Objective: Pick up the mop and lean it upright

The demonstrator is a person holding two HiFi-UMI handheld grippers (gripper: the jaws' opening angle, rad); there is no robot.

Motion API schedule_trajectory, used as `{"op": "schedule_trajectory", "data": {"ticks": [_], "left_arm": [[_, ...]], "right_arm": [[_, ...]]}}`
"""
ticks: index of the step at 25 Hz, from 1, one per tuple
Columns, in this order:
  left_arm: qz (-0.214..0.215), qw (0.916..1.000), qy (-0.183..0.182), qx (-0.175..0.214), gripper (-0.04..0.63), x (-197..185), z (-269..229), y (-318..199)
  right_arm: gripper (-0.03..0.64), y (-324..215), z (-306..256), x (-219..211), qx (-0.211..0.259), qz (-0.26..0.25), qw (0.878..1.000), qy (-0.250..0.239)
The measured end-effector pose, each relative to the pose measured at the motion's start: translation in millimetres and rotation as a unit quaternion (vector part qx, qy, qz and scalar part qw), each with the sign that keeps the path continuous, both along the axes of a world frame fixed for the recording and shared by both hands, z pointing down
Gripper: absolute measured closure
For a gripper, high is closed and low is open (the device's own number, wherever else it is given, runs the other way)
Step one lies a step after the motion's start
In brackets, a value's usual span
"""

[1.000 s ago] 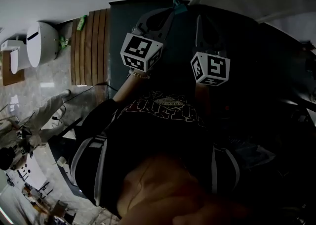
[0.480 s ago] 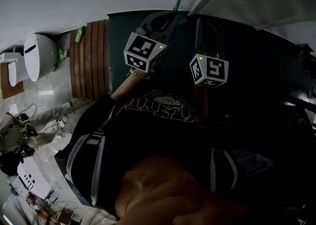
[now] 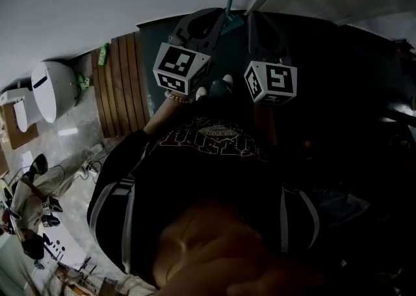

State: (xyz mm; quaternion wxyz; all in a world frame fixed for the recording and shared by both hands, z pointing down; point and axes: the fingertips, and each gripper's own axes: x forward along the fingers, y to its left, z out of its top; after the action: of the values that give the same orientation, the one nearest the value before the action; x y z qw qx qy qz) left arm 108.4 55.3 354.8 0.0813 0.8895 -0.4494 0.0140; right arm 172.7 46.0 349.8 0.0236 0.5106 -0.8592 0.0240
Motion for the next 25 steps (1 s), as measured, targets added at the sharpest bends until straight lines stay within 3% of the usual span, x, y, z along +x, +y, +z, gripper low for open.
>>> {"op": "schedule_trajectory", "data": {"ticks": [6, 14, 25], "left_arm": [[-0.018, 0.9998, 0.004, -0.004, 0.557, 2, 3, -39], [-0.036, 0.9993, 0.004, -0.009, 0.557, 37, 6, -125], [-0.095, 0.9954, 0.005, -0.012, 0.557, 56, 13, -210]], "right_arm": [[0.597, -40, 3, 4, -0.003, 0.000, 1.000, -0.005], [0.597, -128, 6, 34, -0.011, -0.019, 1.000, -0.003], [0.597, -218, 4, 67, -0.006, -0.049, 0.999, -0.006]]}}
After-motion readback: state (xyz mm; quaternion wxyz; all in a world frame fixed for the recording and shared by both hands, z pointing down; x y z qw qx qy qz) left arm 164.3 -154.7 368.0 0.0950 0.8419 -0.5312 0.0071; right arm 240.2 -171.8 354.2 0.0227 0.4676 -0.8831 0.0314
